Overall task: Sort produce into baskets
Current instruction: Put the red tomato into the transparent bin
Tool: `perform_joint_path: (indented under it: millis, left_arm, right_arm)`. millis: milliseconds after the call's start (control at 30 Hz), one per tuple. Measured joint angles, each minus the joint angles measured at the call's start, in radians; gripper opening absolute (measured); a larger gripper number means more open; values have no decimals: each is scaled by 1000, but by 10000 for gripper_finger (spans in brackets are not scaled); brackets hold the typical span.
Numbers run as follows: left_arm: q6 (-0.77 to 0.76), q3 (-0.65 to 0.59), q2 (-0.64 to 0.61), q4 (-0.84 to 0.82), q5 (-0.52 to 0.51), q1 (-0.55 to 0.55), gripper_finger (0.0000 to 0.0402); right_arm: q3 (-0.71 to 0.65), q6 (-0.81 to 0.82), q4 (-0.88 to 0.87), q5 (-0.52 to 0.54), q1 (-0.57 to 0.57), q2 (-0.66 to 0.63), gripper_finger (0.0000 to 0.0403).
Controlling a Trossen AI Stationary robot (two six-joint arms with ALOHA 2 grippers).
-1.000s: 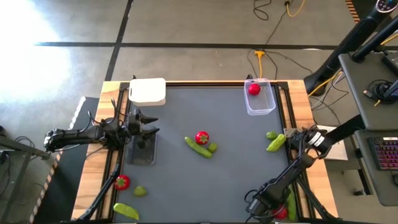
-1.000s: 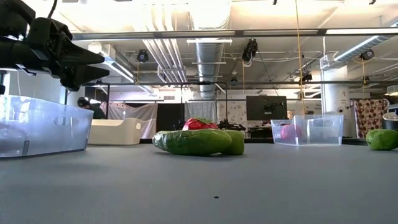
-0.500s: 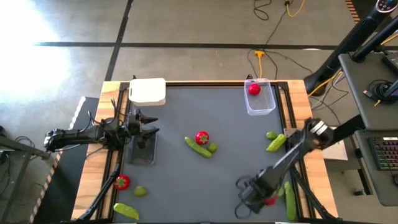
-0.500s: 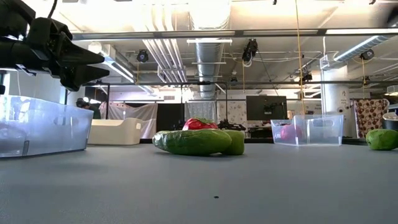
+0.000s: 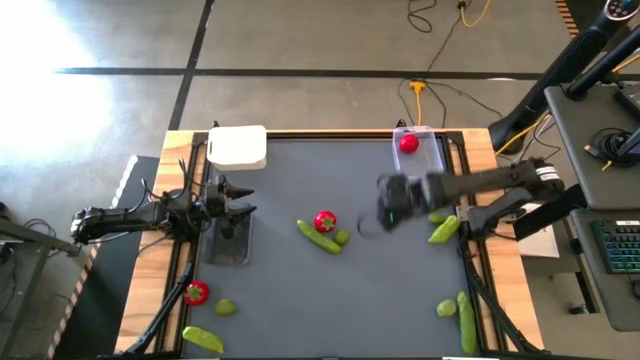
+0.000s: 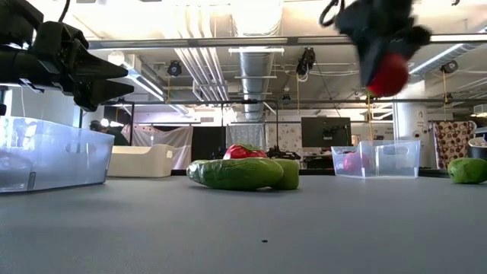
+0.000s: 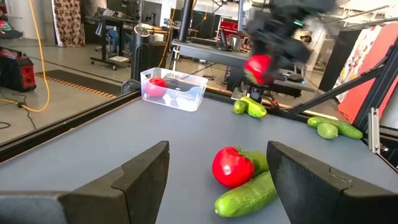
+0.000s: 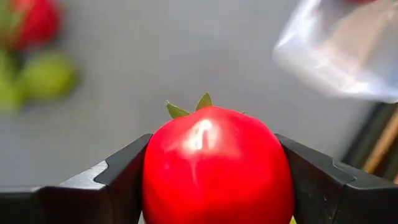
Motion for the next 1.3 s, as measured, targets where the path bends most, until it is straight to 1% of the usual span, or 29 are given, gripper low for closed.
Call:
perform_joint_path:
  millis: [200, 300, 400, 567, 700, 800, 1033, 1300]
  left_arm:
    - [0, 0, 0, 0, 0, 0, 253]
    - [0, 0, 0, 0, 0, 0, 253]
    - [0, 0, 0, 0, 0, 0, 253]
    - [0, 0, 0, 0, 0, 0, 253]
    - [0, 0, 0, 0, 0, 0, 253]
    - [0, 0, 0, 0, 0, 0, 253]
    - [0, 0, 0, 0, 0, 0, 253]
    - [0, 0, 0, 0, 0, 0, 253]
  right_arm:
    - [-2, -208, 8, 78, -374, -9, 290]
    - [-9, -320, 33, 80, -538, 10, 290]
    - [-29, -421, 78, 72, -664, 35, 290]
    - [-83, -538, 169, 3, -814, 93, 291]
    - [-112, -569, 240, -62, -886, 149, 292]
    - [-118, -594, 270, -70, -906, 191, 293]
    - [-120, -655, 274, 3, -936, 286, 300]
    - [-120, -646, 304, 38, -967, 330, 339]
